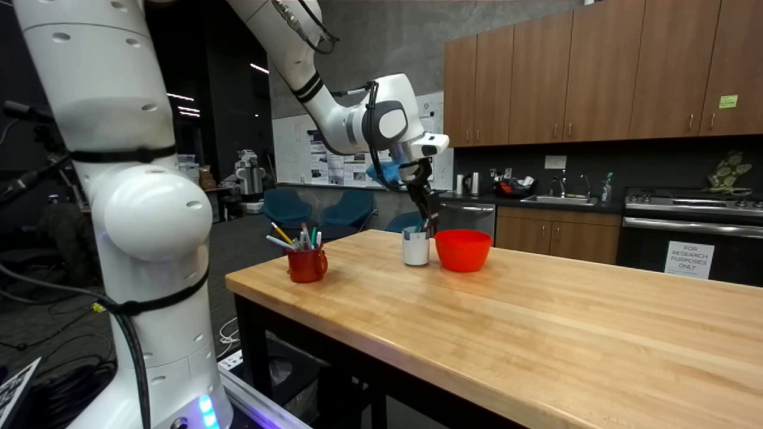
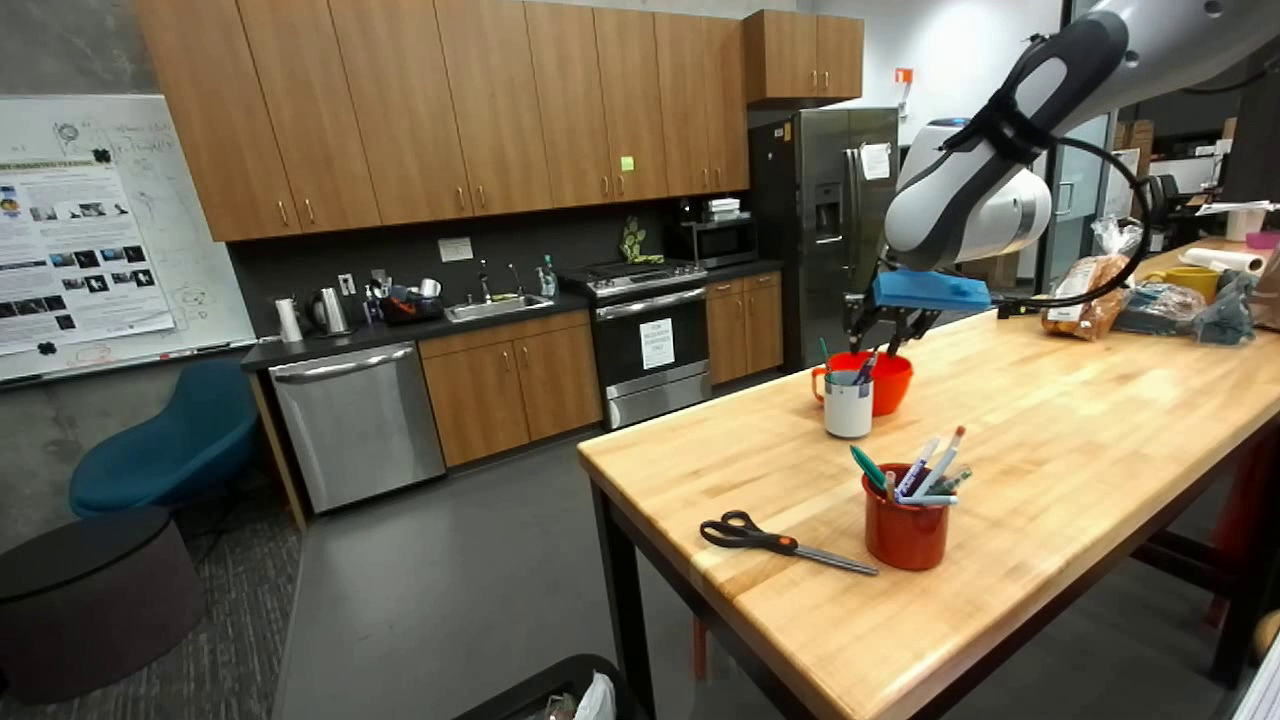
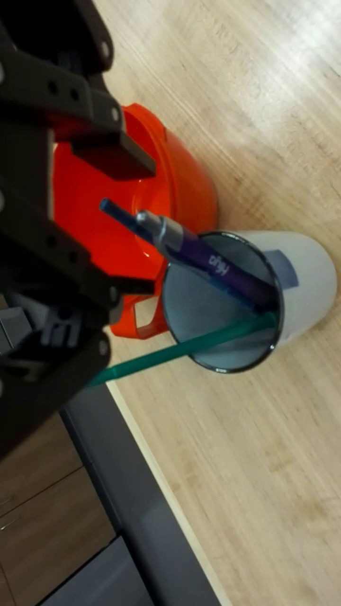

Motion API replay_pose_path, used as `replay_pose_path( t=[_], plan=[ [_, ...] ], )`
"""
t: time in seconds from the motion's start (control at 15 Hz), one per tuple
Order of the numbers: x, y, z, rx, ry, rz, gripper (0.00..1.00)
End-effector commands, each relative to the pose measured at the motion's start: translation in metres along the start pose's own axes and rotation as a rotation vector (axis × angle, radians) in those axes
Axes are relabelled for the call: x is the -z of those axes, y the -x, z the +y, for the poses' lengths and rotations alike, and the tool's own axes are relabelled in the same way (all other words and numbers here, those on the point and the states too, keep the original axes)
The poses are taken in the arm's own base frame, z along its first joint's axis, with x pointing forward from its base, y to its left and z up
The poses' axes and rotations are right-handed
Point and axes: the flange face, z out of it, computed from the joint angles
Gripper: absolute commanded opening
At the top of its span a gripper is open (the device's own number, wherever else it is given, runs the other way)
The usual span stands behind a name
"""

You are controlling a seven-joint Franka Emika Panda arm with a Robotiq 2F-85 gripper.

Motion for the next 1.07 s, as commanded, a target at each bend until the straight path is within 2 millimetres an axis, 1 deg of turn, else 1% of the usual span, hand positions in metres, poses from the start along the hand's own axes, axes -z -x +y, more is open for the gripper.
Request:
replay_pose_path(
  t=[0.0, 0.2, 0.27, 0.73, 1.0],
  plan=[
    [-0.003, -0.005, -0.004, -0.008, -0.006, 0.009, 0.26],
    [-0.002, -0.005, -0.008, 0.001, -0.009, 0.006, 0.04],
    [-0.001, -0.005, -0.009, 0.004, -0.010, 0.007, 0.00],
    [0.016, -0.003, -0.019, 0.034, -0.029, 0.021, 0.02],
    [0.038, 0.002, -0.024, 0.083, -0.001, 0.039, 0.02]
  ],
)
